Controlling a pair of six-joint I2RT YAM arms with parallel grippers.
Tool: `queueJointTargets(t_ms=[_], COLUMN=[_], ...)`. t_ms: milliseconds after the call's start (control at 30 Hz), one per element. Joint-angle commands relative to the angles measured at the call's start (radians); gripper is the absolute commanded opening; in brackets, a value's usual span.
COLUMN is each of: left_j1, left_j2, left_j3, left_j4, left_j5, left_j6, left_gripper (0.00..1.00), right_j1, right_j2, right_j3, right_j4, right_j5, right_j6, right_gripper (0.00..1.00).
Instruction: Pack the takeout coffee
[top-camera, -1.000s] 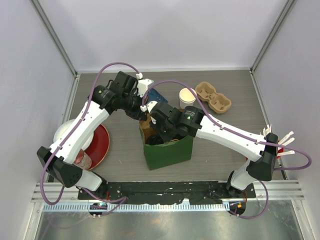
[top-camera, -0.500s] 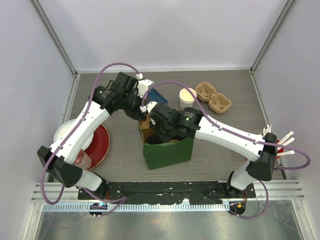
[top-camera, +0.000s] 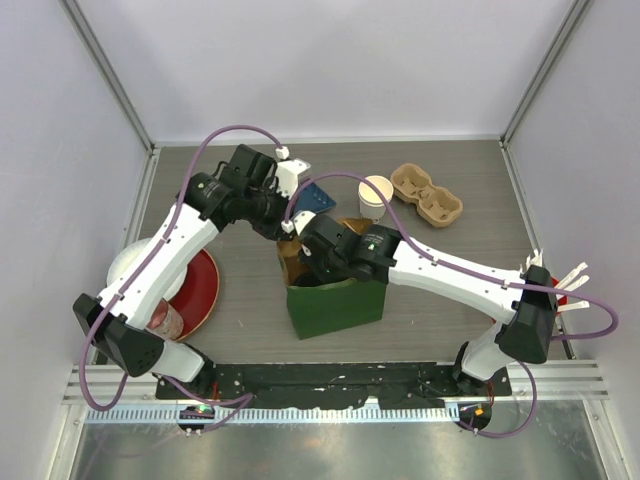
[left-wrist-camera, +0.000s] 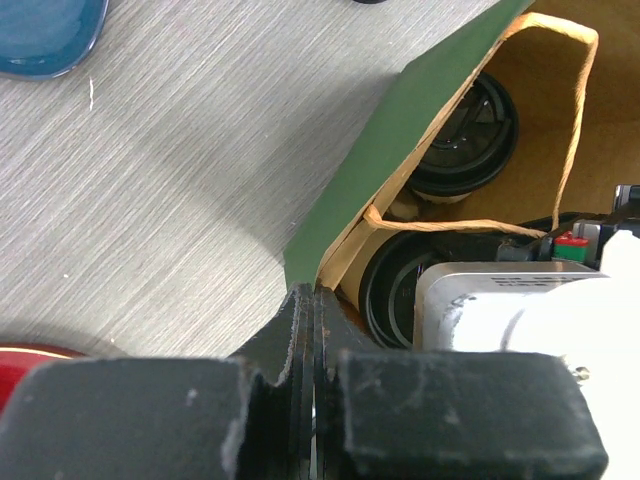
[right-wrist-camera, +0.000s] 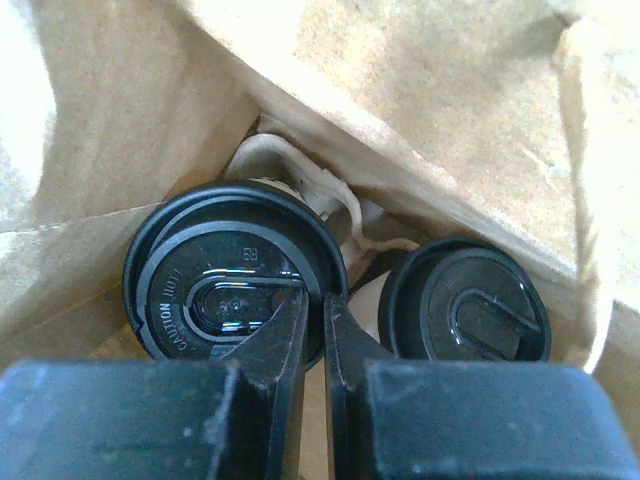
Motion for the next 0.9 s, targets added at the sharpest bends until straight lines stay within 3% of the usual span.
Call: queueJointTargets(t_ms=[0, 467, 867], left_j1=[-0.061, -0.066, -0.072], left_j2=[-0.059, -0.037, -0.042], left_j3=[0.032, 0.068, 0.050], left_j4=[0.051, 0.045, 0.014], left_j5=[0.186, 0.221, 0.206], left_j6=[-0.004, 0.006, 0.052], left_gripper=[0.00, 0.00, 0.00], right_j1=[-0.015, -0.015, -0.013], right_j2=[0.072, 0.100, 0.020], right_j3=[-0.008, 0.043, 0.065], right_j4=[0.048, -0.030, 0.002], right_j5=[-0.025, 0.003, 0.012], right_j6=[-0.007, 0.002, -0.002], right_gripper=[0.01, 0.03, 0.40])
